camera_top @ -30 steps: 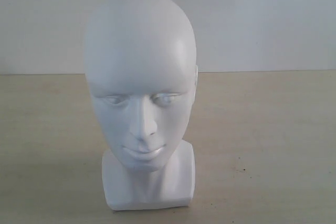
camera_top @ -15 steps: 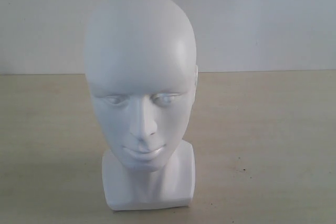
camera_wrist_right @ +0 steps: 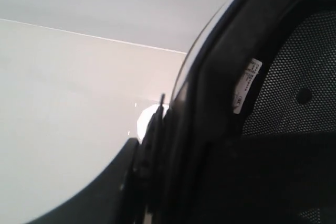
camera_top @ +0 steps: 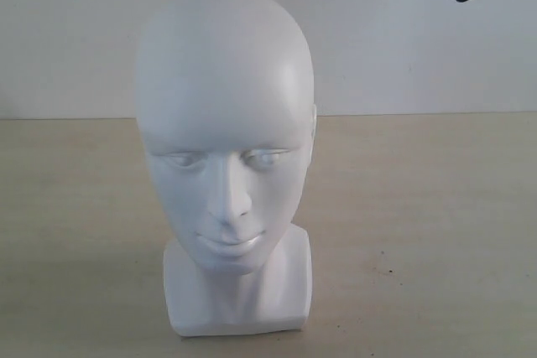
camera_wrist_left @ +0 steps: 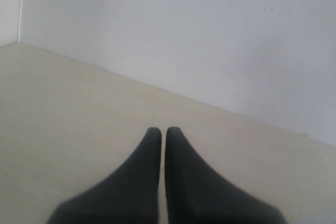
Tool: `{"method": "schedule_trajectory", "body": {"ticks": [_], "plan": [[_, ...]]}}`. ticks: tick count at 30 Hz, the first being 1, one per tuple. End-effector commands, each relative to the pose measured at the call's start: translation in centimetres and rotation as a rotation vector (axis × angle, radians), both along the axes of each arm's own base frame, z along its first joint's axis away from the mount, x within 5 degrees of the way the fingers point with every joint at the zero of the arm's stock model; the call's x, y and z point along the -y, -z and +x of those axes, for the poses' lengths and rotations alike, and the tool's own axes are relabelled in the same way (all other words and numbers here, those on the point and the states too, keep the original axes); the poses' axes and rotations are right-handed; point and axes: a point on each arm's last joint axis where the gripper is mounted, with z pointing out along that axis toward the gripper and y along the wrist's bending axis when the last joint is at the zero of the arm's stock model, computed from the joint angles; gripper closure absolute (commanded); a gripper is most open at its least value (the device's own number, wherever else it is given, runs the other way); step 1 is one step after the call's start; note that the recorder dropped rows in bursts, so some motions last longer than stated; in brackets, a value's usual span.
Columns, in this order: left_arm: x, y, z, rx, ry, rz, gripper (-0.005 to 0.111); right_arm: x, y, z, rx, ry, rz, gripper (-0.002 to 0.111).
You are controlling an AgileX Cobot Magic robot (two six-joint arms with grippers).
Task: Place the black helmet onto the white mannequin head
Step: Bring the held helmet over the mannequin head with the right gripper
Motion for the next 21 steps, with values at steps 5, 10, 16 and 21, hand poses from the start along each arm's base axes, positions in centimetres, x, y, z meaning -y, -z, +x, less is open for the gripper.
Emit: {"method": "schedule_trajectory", "body": {"ticks": [5,10,16,21], "plan": [[0.0,0.0,0.0,0.004,-0.002,0.004,0.102,-0.4,-5.6,-4.0,0.187,0.141,0.174,0.109],[0.0,0.0,0.0,0.004,-0.002,0.004,0.102,-0.5,-8.3,-6.5,0.407,0.248,0.152,0.109],[0.0,0.0,0.0,0.004,-0.002,0.004,0.102,-2.2,-9.8,-8.8,0.407,0.117,0.193,0.109],[0.0,0.0,0.0,0.004,-0.002,0.004,0.102,-5.0,-9.4,-9.3,0.301,-0.082,0.223,0.109]]}}
